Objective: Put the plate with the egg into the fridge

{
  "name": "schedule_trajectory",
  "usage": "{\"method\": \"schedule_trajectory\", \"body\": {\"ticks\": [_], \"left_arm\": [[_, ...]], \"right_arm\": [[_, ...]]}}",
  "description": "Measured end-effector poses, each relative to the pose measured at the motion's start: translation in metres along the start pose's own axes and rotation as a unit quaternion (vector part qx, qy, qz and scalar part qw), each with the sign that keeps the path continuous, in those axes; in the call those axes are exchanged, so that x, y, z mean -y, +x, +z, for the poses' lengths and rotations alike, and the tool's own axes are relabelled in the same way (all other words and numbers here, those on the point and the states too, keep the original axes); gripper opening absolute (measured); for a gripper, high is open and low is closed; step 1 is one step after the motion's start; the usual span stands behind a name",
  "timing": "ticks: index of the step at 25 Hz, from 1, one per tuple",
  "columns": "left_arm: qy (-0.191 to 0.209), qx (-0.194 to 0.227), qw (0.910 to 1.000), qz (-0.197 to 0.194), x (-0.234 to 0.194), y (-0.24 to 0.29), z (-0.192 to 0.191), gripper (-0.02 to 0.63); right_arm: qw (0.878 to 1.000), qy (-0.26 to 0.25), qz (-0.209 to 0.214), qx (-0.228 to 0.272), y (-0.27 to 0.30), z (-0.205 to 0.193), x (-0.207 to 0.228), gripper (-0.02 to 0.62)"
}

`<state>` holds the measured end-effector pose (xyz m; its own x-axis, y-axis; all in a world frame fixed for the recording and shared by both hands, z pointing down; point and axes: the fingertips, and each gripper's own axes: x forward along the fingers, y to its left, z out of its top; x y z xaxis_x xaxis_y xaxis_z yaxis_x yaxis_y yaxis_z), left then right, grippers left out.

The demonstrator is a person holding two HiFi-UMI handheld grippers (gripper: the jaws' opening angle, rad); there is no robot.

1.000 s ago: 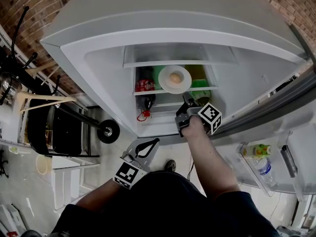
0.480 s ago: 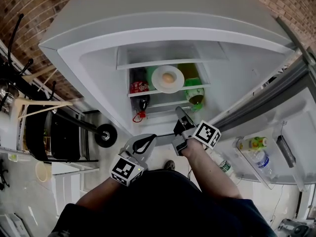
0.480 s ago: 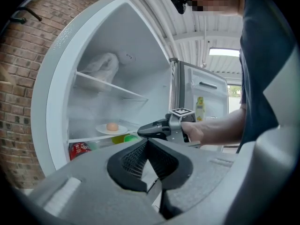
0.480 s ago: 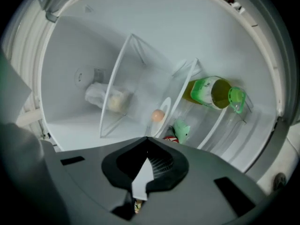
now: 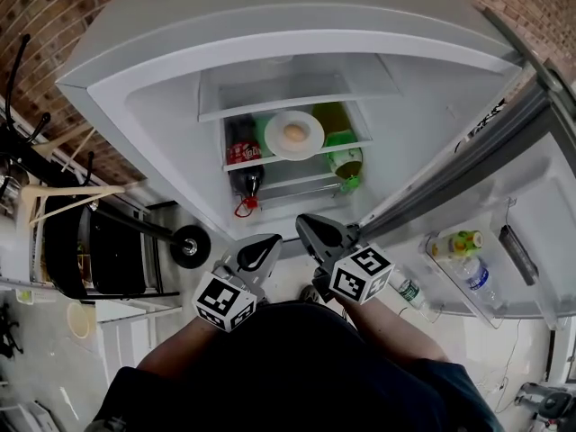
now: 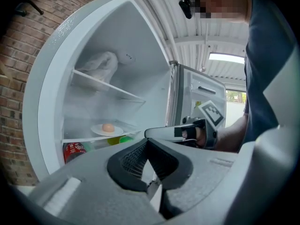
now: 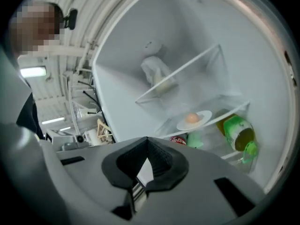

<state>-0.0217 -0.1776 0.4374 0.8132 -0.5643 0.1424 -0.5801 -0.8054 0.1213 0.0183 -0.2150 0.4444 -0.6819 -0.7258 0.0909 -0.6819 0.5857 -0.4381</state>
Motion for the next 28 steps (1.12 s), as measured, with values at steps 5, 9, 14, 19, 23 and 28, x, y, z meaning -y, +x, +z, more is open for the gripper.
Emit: {"method": "schedule_trajectory", "body": {"ticks": [5, 9, 14, 19, 23, 28], "left_arm": [[0.002, 0.003, 1.0000, -0.005, 0.006, -0.001, 0.006, 0.005], [0.002, 0.003, 1.0000, -0.008, 0.012, -0.001, 0.004, 0.005], [0.002, 0.001, 1.0000, -0.007, 0.013, -0.004, 0.002, 0.005], [0.004, 0.003, 1.0000, -0.004, 0.013, -0.005, 0.002, 0.005], [0.007, 0.003, 1.0000, -0.003, 0.014, -0.006, 0.002, 0.005], [0.006, 0.006, 1.0000, -0.002, 0.015, -0.005, 0.004, 0.005]], "right_arm": [[0.993, -0.113, 0.011, -0.016, -0.010, -0.002, -0.022, 0.009], [0.986, -0.163, 0.017, -0.027, -0.016, -0.010, -0.033, 0.009], [0.984, -0.176, 0.012, -0.031, -0.020, -0.015, -0.032, 0.009], [0.980, -0.195, 0.021, -0.036, -0.019, -0.018, -0.038, 0.009], [0.980, -0.195, 0.022, -0.036, -0.018, -0.018, -0.041, 0.009], [0.980, -0.193, 0.023, -0.035, -0.018, -0.018, -0.041, 0.009]]}}
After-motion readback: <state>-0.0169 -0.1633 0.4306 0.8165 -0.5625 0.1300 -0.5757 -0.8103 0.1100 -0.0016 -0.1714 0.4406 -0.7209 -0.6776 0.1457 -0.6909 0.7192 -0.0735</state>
